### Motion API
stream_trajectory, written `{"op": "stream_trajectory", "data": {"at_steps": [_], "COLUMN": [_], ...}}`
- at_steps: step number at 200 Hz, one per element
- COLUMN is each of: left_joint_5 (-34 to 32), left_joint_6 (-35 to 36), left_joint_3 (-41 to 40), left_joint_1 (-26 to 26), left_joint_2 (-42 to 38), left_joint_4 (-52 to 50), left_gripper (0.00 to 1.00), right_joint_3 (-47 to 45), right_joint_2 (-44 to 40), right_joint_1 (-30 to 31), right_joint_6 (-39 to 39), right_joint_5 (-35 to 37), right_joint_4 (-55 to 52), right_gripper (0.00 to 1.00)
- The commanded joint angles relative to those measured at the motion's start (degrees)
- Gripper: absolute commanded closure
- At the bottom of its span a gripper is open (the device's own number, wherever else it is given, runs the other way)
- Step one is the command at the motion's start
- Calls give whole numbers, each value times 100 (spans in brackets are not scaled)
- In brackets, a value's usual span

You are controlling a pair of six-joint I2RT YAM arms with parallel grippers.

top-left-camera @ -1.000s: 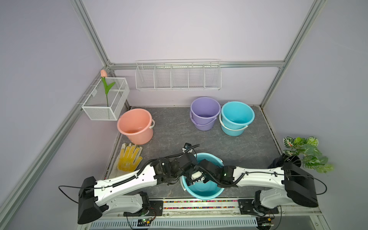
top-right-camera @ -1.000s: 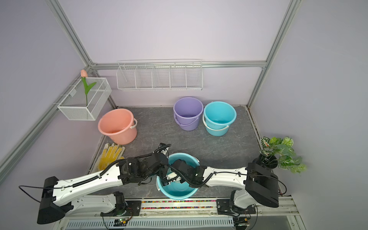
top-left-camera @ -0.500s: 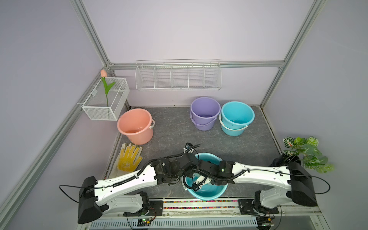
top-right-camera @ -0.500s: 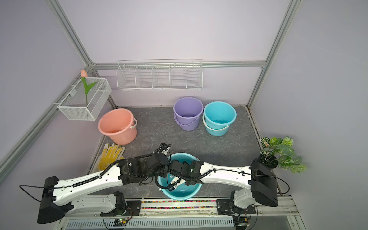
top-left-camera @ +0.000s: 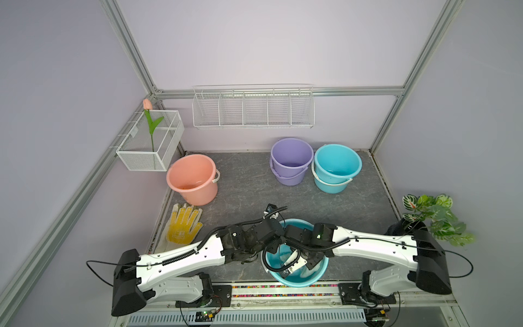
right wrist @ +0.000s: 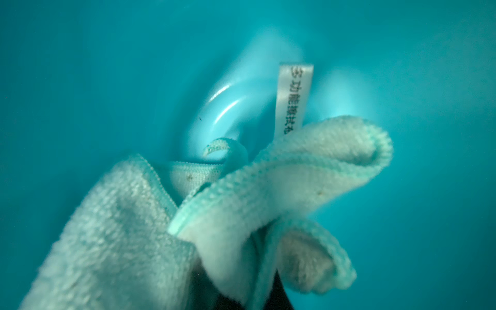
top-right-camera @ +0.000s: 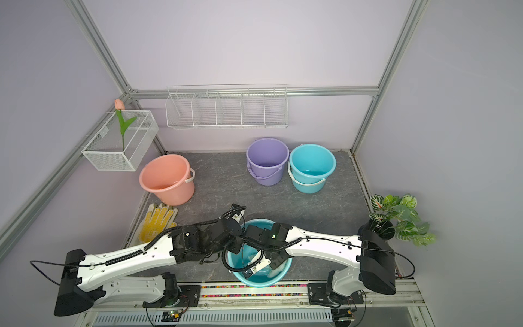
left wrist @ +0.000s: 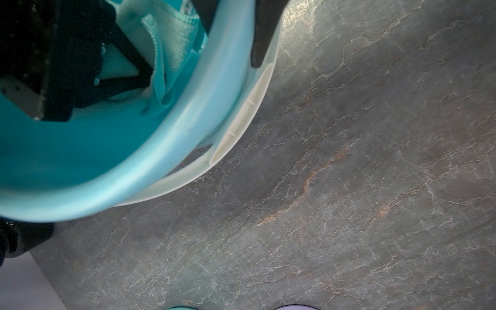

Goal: Wipe the inside of the bucket with a cloth
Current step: Wipe the dirt from the inside of the bucket.

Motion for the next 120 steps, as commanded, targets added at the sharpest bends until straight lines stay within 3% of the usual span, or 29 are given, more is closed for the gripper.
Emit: {"op": "stream_trajectory", "data": {"at_steps": [1,33,70,94,120], "left_joint_5": [-455,-461,-431,-422,-431], "left_joint_6": [18,28,-5,-10,-12], "left_joint_3": [-40,-32,-41,-48,-63], "left_joint_1": [42,43,39,38,41], "left_joint_2": [126,161,188,181,164], "left_joint_4": [-200,-157,-117,-113,-103], "left_gripper": [100,100,100,100,100], "right_joint_3": [-281,-875,-1673,-1923,-2103], "right_joint_2": [-329,-769,-999,-956,-864], "right_joint_1": [-155,-422,-584,-619,-616], "right_joint_6": [211,492,1000,1234,1434], "right_joint_5": [-1541,-2774,-3351,-3345,-2700], "right_joint_4": [297,1614,3352,4265,5181], "right_gripper": [93,93,93,93,93]}}
